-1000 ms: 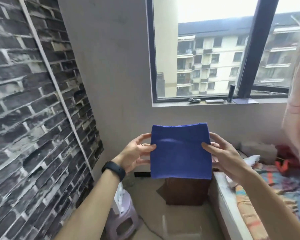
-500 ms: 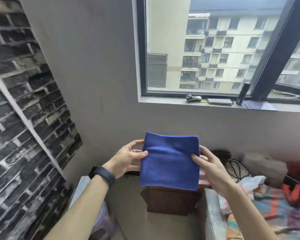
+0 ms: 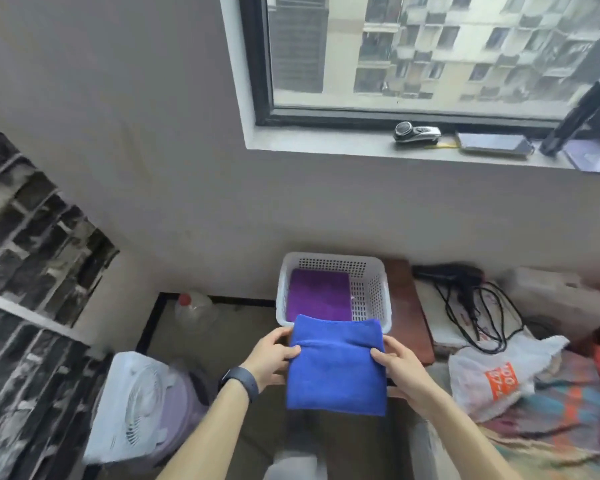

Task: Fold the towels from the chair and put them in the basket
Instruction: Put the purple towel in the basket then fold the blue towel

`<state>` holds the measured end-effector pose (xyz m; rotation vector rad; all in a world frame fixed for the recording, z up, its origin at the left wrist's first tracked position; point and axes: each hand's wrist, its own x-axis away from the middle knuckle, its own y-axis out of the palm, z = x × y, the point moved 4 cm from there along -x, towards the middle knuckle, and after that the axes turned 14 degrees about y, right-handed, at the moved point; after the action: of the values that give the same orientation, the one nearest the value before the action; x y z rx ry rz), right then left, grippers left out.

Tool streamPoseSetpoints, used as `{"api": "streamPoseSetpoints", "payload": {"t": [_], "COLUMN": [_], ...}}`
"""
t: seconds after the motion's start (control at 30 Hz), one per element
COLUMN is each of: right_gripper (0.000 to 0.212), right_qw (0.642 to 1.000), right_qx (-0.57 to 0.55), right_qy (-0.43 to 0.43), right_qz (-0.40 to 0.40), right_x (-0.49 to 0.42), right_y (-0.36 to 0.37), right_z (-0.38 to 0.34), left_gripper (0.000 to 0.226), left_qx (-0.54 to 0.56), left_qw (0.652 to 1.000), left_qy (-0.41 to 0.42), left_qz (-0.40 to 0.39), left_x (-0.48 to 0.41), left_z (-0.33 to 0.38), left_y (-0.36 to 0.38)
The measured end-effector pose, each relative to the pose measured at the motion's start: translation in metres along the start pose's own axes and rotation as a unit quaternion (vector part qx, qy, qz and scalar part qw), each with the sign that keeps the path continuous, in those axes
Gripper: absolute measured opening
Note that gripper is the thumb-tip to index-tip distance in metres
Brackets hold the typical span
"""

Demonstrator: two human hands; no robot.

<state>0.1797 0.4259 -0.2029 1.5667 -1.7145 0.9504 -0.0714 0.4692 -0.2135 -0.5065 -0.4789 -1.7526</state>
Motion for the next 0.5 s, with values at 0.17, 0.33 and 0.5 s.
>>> {"api": "streamPoseSetpoints", "payload": {"t": [0.17,0.33,0.5], "right_gripper": [0.024,0.024,0.023], "right_qw": [0.999,0.999,0.998], "right_qx": [-0.013,0.001,0.0], "right_qy": [0.032,0.022,0.052], "right_qz": [0.027,0.043,0.039], "right_x": [-0.071,-0.14,-0.201], "right_y": [0.0,0.003,0.008], "right_z": [-0.054,-0.098,-0.113], "left_gripper": [0.039,0.043,0.045], "left_qx": [-0.015,-0.093,-0.219], "left_qw": [1.0,0.995,0.975], "left_qy": [-0.018,-0.021,-0.017], "left_qz": [0.012,0.028,0.041], "left_x": [-0.088,-0.164,-0.218], "left_z": [0.033,0.048,0.056], "left_y": [-0.01,-0.024,-0.03]}}
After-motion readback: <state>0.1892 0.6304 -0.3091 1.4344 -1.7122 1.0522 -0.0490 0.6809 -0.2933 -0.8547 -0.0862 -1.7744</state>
